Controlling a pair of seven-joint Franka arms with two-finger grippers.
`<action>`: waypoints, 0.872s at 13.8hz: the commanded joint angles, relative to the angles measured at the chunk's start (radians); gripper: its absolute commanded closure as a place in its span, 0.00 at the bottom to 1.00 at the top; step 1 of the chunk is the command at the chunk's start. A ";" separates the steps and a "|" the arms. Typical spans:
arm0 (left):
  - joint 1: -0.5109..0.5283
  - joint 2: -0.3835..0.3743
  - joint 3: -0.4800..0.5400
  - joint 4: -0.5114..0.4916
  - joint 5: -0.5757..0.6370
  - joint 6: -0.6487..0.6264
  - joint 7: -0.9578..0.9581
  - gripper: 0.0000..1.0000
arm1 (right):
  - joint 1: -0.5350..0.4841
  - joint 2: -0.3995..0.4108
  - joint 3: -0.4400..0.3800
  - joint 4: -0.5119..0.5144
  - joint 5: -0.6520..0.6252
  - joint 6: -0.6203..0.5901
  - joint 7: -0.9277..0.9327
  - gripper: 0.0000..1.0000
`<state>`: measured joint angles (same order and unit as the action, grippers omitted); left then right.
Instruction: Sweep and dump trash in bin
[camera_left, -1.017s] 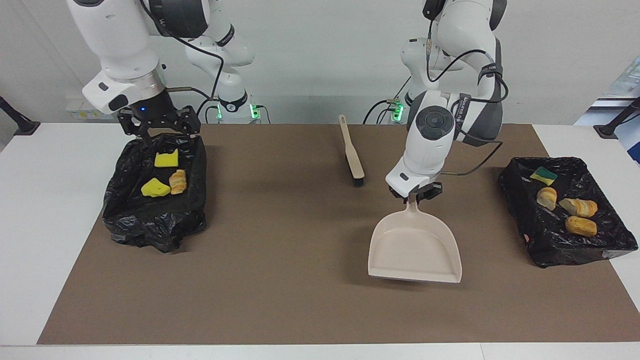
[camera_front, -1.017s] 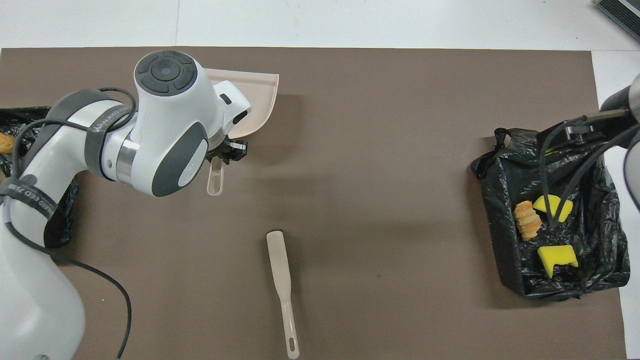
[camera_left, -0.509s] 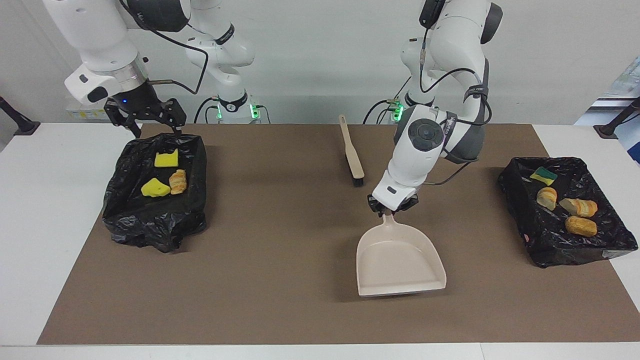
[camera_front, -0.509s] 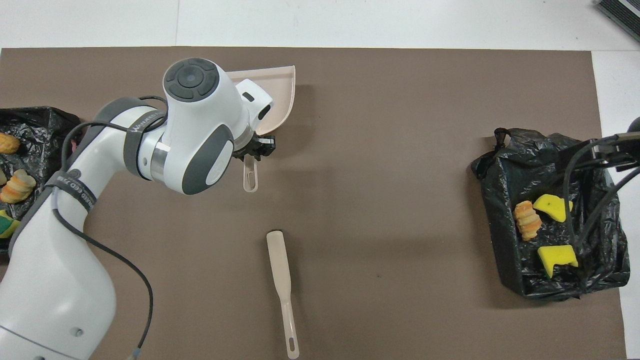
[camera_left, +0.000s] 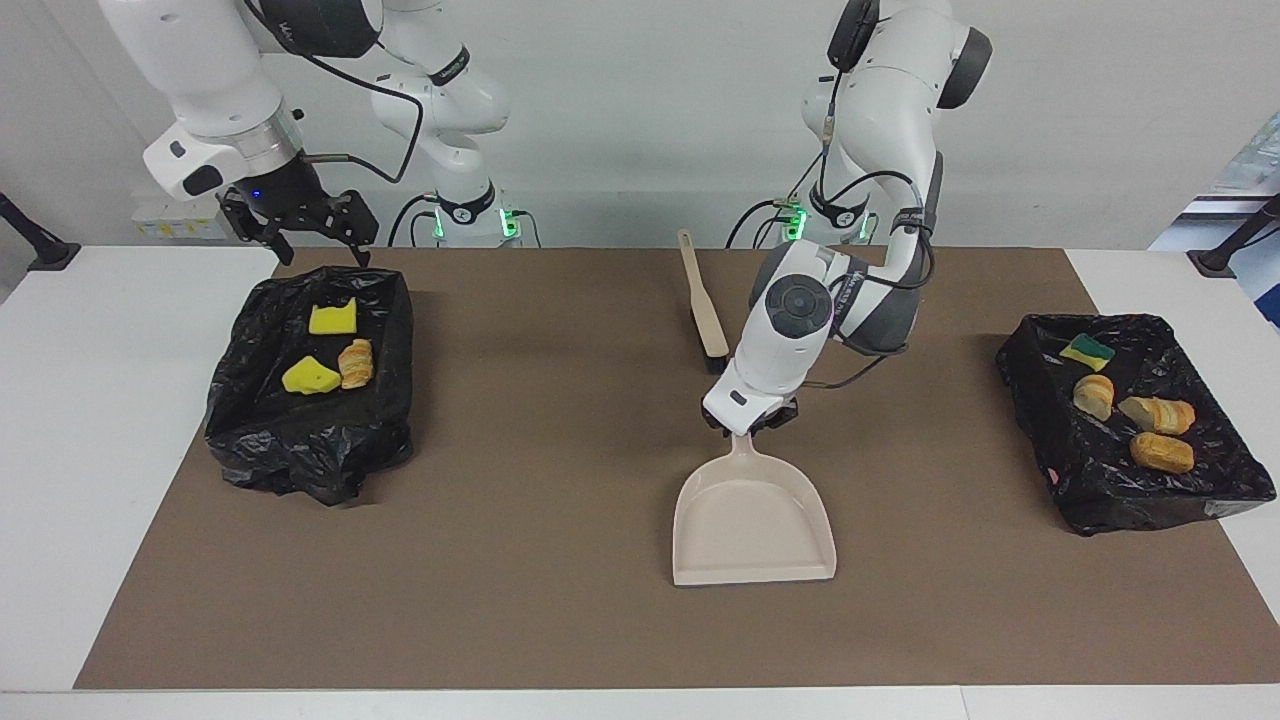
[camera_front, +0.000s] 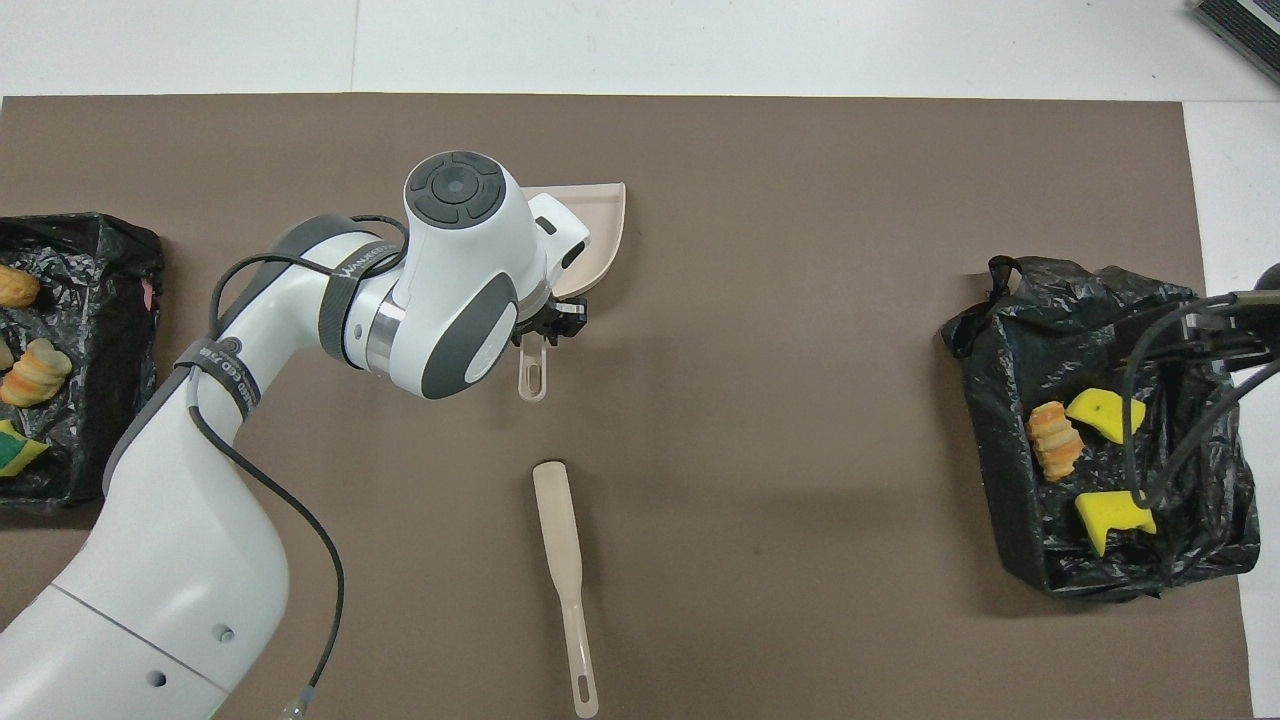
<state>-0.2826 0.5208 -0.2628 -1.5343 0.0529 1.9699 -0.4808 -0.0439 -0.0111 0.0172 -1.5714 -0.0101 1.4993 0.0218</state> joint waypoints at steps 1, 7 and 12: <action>0.014 -0.086 0.008 -0.046 0.005 -0.017 -0.001 0.00 | -0.014 -0.015 0.001 -0.022 0.016 0.012 0.021 0.00; 0.218 -0.440 0.014 -0.350 0.009 -0.005 0.294 0.00 | -0.007 -0.015 0.004 -0.021 0.019 0.013 0.018 0.00; 0.332 -0.581 0.031 -0.296 0.007 -0.161 0.476 0.00 | -0.008 -0.015 0.004 -0.021 0.019 0.013 0.018 0.00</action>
<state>0.0290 -0.0139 -0.2321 -1.8382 0.0572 1.8634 -0.0409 -0.0454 -0.0111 0.0176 -1.5720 -0.0100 1.4993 0.0258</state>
